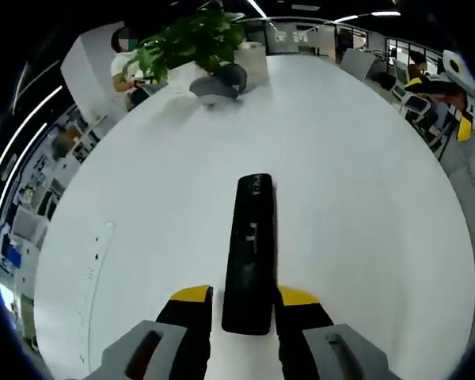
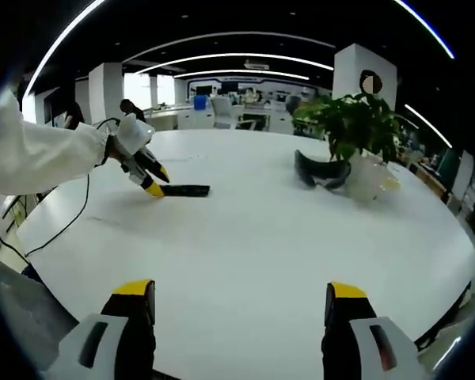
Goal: Press the specified remote control buttons in sequence, fully releasing each button before pressing the next.
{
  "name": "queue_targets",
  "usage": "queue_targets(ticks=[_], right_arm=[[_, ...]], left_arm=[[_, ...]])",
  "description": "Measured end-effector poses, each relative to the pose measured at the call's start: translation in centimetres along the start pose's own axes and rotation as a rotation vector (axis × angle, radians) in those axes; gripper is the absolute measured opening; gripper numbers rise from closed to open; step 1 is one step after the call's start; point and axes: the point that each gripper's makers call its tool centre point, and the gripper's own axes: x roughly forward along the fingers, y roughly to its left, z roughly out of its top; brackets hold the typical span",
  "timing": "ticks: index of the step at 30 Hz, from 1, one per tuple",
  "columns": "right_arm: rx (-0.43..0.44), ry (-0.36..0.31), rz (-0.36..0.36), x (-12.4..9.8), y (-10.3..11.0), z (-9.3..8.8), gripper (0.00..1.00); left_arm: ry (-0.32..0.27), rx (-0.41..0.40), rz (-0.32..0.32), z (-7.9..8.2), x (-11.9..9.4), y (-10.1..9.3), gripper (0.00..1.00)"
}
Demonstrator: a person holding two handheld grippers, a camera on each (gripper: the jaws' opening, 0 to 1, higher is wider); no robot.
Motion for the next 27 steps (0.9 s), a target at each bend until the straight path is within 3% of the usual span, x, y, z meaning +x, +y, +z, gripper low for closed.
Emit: queue_targets(ticks=[2, 3, 4, 5, 8, 9, 10, 14, 20, 27], right_arm=[[-0.002, -0.004, -0.001, 0.0, 0.0, 0.0, 0.89], [-0.005, -0.003, 0.0, 0.0, 0.0, 0.0, 0.9], [-0.006, -0.002, 0.001, 0.0, 0.1, 0.0, 0.9], [-0.009, 0.001, 0.005, 0.0, 0.2, 0.0, 0.91], [-0.016, -0.011, 0.01, 0.0, 0.4, 0.2, 0.92], [-0.016, -0.01, 0.014, 0.0, 0.5, 0.2, 0.92], [-0.015, -0.007, 0.015, 0.0, 0.5, 0.1, 0.92], [-0.011, -0.022, 0.013, -0.1, 0.5, 0.4, 0.93], [-0.022, -0.016, 0.016, -0.1, 0.6, 0.2, 0.96], [-0.025, -0.026, 0.018, -0.2, 0.6, 0.3, 0.99]], left_arm=[[-0.018, -0.007, 0.033, -0.1, 0.0, 0.5, 0.41], [-0.055, -0.016, 0.087, 0.0, 0.1, 1.2, 0.48], [-0.066, -0.034, 0.096, 0.0, 0.0, 1.1, 0.56], [-0.059, -0.091, 0.111, -0.4, -0.1, 1.1, 0.61], [-0.047, -0.149, 0.137, -1.0, -0.3, 1.2, 0.77], [-0.032, -0.217, 0.149, -1.5, -0.5, 1.1, 0.85], [-0.031, -0.204, 0.126, -1.7, -0.3, 0.5, 0.9], [-0.023, -0.264, 0.152, -2.7, -0.8, -0.1, 1.0], [-0.048, -0.346, 0.153, -3.3, -2.4, -2.0, 1.0], [-0.204, -0.452, 0.217, -1.5, -6.9, -4.6, 1.0]])
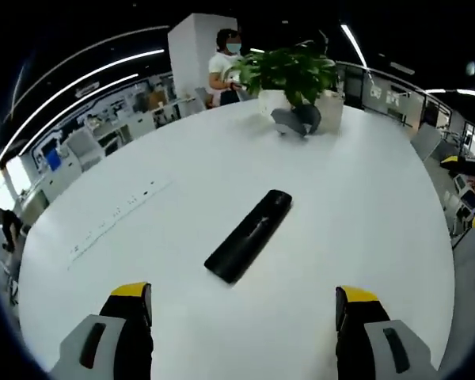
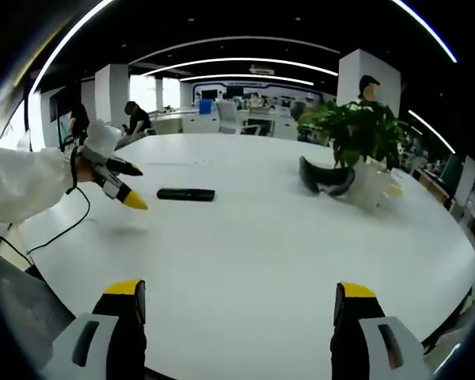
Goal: Press the specified remote control buttons in sequence, fully releasing each button before pressing the next.
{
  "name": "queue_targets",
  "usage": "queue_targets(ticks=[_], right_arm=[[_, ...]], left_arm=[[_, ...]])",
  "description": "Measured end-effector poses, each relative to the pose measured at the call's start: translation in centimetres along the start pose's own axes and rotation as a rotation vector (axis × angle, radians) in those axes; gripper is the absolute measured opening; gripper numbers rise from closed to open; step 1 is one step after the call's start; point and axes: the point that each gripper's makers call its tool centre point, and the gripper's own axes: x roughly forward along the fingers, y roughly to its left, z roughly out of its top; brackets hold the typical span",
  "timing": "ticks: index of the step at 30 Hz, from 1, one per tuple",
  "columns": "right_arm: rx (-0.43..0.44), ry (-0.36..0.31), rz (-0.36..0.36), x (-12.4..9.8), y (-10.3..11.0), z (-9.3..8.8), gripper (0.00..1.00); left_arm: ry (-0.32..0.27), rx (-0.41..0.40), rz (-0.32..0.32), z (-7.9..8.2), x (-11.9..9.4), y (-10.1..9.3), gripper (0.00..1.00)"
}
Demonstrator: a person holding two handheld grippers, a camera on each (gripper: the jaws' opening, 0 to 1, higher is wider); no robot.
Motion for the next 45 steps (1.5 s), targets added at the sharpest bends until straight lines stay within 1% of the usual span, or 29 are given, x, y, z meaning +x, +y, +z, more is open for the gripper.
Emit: queue_targets(ticks=[3, 5, 6, 7, 9, 12, 15, 16, 19, 21, 24, 29, 32, 36, 38, 41, 45], right_arm=[[-0.004, -0.007, -0.003, -0.1, 0.0, 0.1, 0.99], [-0.004, -0.013, -0.005, -0.2, 0.0, 0.2, 0.99], [-0.004, -0.017, -0.005, -0.2, 0.0, 0.3, 0.99], [-0.002, -0.02, -0.004, -0.2, 0.1, 0.3, 0.99], [-0.002, -0.024, -0.004, -0.2, 0.1, 0.4, 0.99], [-0.004, -0.033, -0.006, -0.3, 0.1, 0.5, 0.99], [-0.004, -0.041, -0.01, -0.3, 0.1, 0.6, 0.99], [-0.003, -0.044, -0.01, -0.3, 0.1, 0.6, 0.99], [-0.006, -0.049, -0.009, -0.4, 0.2, 0.7, 0.99], [-0.01, -0.052, -0.009, -0.4, 0.3, 0.7, 0.99], [-0.014, -0.053, -0.008, -0.4, 0.3, 0.7, 0.99], [-0.024, -0.04, 0.016, -0.3, 0.9, 0.5, 0.99], [-0.044, -0.037, 0.023, -0.2, 1.2, 0.4, 0.99], [-0.047, -0.041, 0.029, -0.3, 1.3, 0.4, 0.99], [-0.043, -0.047, 0.031, -0.4, 1.3, 0.5, 0.99], [-0.037, -0.059, 0.028, -0.5, 1.2, 0.7, 0.99], [-0.03, -0.066, 0.022, -0.6, 1.1, 0.8, 0.99]], left_arm=[[-0.045, -0.029, 0.018, 0.2, -2.1, -0.9, 1.0], [-0.058, -0.06, 0.017, -0.2, -3.4, -1.7, 1.0], [-0.059, -0.062, 0.019, -0.4, -3.9, -2.0, 1.0], [-0.061, -0.062, 0.03, -0.8, -4.3, -2.0, 1.0], [-0.077, -0.053, 0.056, -1.2, -5.3, -2.4, 1.0], [-0.079, -0.074, 0.063, -1.9, -6.5, -3.1, 1.0], [-0.105, -0.074, 0.095, -1.6, -7.8, -3.4, 1.0], [-0.12, -0.084, 0.11, -1.5, -8.3, -3.5, 1.0], [-0.166, -0.128, 0.126, -1.2, -9.4, -4.1, 1.0], [-0.173, -0.126, 0.134, -1.6, -10.0, -4.8, 1.0], [-0.182, -0.119, 0.155, -1.9, -10.4, -4.9, 1.0], [-0.2, -0.164, 0.161, -3.0, -11.6, -6.0, 1.0], [-0.201, -0.152, 0.186, -4.1, -12.5, -6.8, 1.0], [-0.191, -0.154, 0.202, -5.5, -13.6, -7.4, 1.0], [-0.189, -0.148, 0.216, -5.9, -14.2, -7.5, 1.0], [-0.225, -0.187, 0.233, -6.2, -14.9, -7.6, 1.0], [-0.221, -0.195, 0.256, -7.0, -15.0, -7.6, 1.0]])
